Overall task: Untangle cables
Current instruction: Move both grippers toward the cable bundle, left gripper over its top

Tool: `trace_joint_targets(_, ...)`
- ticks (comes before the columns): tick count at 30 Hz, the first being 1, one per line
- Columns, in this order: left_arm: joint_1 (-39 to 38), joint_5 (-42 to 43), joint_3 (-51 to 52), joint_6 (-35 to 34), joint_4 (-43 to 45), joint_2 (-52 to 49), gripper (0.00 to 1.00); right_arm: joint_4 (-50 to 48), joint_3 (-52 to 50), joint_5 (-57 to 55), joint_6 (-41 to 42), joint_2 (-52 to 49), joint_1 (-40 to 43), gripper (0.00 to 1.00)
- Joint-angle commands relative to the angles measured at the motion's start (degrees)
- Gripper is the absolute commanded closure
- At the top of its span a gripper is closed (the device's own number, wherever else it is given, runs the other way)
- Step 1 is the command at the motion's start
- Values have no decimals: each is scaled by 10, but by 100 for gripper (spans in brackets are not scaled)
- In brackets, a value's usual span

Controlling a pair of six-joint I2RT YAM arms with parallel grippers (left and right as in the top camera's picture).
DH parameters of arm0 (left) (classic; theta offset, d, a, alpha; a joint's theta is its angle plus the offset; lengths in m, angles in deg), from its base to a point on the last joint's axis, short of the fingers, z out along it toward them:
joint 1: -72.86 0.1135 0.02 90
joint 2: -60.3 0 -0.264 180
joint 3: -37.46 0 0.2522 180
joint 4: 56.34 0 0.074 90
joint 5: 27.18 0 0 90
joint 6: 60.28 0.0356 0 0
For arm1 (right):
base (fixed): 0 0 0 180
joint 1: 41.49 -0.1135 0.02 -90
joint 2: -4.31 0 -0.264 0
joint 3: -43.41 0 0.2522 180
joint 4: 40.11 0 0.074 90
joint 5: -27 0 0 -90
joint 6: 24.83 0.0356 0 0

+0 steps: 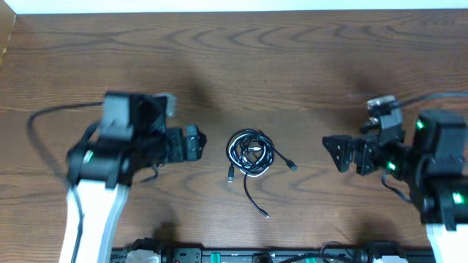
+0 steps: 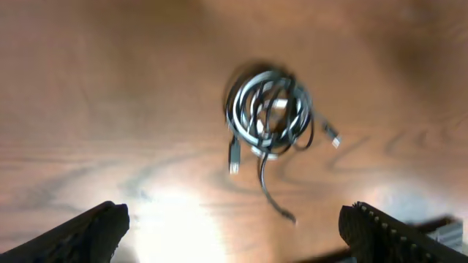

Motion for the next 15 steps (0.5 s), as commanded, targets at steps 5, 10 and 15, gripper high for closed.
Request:
trace_joint_targets(5,-26,10,-8,5,-1,-160,2,-1,8,40,63,-97,2,1)
trace_joint_targets(10,-30,45,-8,-36,3,-230,3,-1,8,58,99,-142,2,1)
trace_joint_targets(15,-63,63,-6,-15,21,-283,53,-4,6,50,99,-188,2,53)
